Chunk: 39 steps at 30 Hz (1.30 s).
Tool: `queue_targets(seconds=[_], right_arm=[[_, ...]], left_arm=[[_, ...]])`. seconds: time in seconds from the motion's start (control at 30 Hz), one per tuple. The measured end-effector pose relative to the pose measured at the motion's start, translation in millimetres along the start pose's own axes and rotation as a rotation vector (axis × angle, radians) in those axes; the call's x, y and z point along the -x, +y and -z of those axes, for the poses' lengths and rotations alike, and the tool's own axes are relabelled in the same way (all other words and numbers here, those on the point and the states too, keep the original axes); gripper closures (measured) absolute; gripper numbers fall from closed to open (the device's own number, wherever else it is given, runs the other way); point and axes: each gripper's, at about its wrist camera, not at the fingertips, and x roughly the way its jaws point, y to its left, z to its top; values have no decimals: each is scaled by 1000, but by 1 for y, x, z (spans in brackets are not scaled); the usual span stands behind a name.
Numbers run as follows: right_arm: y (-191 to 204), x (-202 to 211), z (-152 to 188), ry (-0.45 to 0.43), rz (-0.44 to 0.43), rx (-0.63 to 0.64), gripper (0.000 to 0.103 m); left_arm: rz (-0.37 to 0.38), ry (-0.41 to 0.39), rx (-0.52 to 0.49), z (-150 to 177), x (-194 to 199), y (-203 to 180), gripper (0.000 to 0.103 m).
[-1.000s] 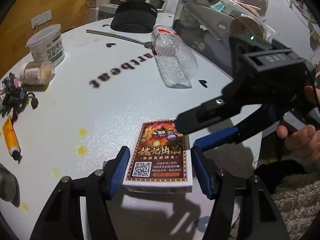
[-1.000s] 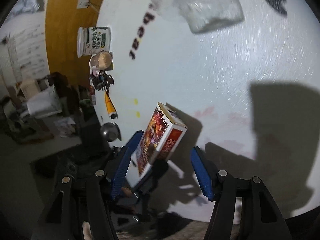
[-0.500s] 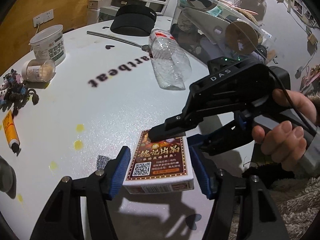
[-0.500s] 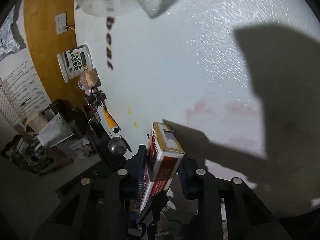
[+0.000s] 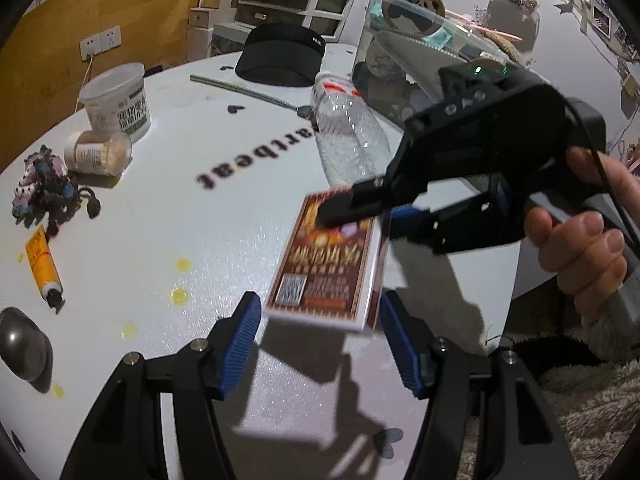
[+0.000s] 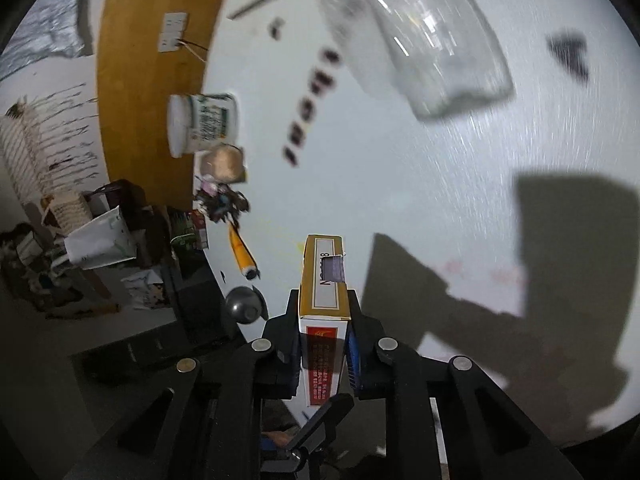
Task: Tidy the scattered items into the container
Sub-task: 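Grasp the card box with the right gripper while the left gripper opens off it, then carry the card box in the right gripper over the clear container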
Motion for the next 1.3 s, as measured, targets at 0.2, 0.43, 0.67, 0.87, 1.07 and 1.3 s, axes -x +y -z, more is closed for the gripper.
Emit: queue_targets(seconds=[0.2,0.43,0.67,0.87,1.07,1.3], right_arm=[[40,56,-3,-106,-42,141,83],[83,176,-11,-355,-52,300,83],[90,303,-11,-626,69,401,83],[60,374,-7,-789,176,360,83],[24,390,-15,-864,393,330,83],[11,368,-34,-789,529,435,83]], left_arm=[[-26,-39,-13,-12,15,-7,29],[-68,-51,29,-31,21,-9,16],[-102,-68,64,-54,21,-19,3],[-136,-72,52,-68,14,-37,0],[-168,-73,43,-81,8,-54,0],[-190,-71,43,-90,3,-64,0]])
